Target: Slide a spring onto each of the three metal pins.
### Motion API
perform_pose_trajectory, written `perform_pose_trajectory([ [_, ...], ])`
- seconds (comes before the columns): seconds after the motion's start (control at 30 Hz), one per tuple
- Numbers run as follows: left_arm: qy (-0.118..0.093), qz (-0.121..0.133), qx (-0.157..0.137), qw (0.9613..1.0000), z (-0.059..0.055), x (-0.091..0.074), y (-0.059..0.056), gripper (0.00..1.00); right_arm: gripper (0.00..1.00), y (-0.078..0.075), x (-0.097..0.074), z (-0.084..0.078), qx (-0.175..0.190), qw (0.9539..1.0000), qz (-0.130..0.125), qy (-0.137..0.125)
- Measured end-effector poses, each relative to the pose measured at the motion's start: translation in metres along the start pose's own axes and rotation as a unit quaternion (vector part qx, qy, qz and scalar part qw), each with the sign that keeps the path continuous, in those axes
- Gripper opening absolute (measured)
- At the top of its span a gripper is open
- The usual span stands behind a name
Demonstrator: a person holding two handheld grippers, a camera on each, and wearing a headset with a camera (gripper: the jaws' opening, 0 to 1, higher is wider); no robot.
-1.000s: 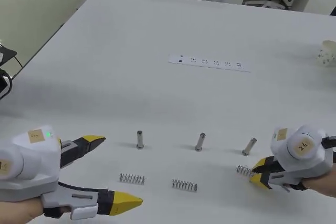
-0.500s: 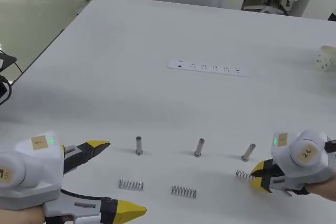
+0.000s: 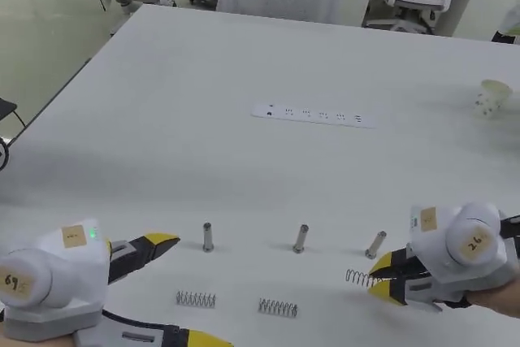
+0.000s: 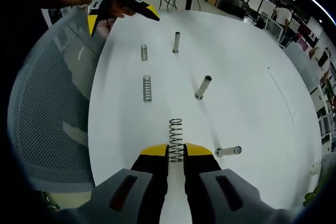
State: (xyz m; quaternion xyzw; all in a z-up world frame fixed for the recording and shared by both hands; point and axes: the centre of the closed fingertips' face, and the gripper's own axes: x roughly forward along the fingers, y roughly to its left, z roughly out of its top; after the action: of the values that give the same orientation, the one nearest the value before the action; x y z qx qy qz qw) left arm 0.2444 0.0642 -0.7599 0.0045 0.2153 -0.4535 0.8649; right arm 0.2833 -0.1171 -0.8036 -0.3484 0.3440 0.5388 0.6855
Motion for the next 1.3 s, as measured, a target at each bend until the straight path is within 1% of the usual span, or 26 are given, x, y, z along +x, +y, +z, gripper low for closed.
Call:
perform_pose_trajectory([
  [0.07, 0.002, -0.004, 0.002, 1.0000, 0.000, 0.002, -0.002, 0.94, 0.08, 0.003, 0.000, 0.006, -0.005, 1.0000, 0.004, -0.007],
  [0.27, 0.003, -0.017, 0.006, 0.9998, 0.001, 0.008, -0.009, 0.94, 0.08, 0.015, -0.001, 0.022, -0.022, 0.9995, 0.016, -0.017],
  [0.4, 0.002, -0.026, 0.009, 0.9996, 0.003, 0.013, -0.011, 0.92, 0.08, 0.022, 0.000, 0.031, -0.034, 0.9989, 0.024, -0.022],
  [0.47, -0.001, -0.031, 0.009, 0.9995, 0.004, 0.016, -0.012, 0.91, 0.08, 0.025, 0.001, 0.035, -0.039, 0.9985, 0.028, -0.025],
  [0.6, 0.001, -0.042, 0.015, 0.9990, 0.004, 0.021, -0.015, 0.86, 0.08, 0.031, 0.001, 0.041, -0.048, 0.9979, 0.034, -0.028],
  [0.67, 0.000, -0.054, 0.020, 0.9984, 0.005, 0.025, -0.020, 0.83, 0.08, 0.033, 0.000, 0.043, -0.051, 0.9976, 0.036, -0.030],
  [0.83, 0.003, -0.074, 0.033, 0.9967, 0.007, 0.034, -0.028, 0.76, 0.08, 0.037, 0.000, 0.050, -0.059, 0.9969, 0.039, -0.033],
  [0.93, 0.004, -0.085, 0.037, 0.9957, 0.009, 0.040, -0.033, 0.69, 0.08, 0.041, -0.001, 0.055, -0.063, 0.9965, 0.041, -0.036],
  [1.0, 0.005, -0.095, 0.034, 0.9949, 0.010, 0.044, -0.036, 0.64, 0.08, 0.043, -0.001, 0.058, -0.068, 0.9961, 0.042, -0.036],
  [1.07, 0.005, -0.098, 0.038, 0.9944, 0.011, 0.049, -0.038, 0.58, 0.08, 0.044, -0.001, 0.061, -0.069, 0.9959, 0.044, -0.040],
  [1.13, 0.005, -0.100, 0.041, 0.9941, 0.013, 0.053, -0.040, 0.55, 0.08, 0.046, -0.001, 0.063, -0.068, 0.9958, 0.044, -0.041],
  [1.3, -0.006, -0.110, 0.040, 0.9931, 0.019, 0.059, -0.046, 0.45, 0.08, 0.049, -0.001, 0.066, -0.069, 0.9955, 0.046, -0.045],
])
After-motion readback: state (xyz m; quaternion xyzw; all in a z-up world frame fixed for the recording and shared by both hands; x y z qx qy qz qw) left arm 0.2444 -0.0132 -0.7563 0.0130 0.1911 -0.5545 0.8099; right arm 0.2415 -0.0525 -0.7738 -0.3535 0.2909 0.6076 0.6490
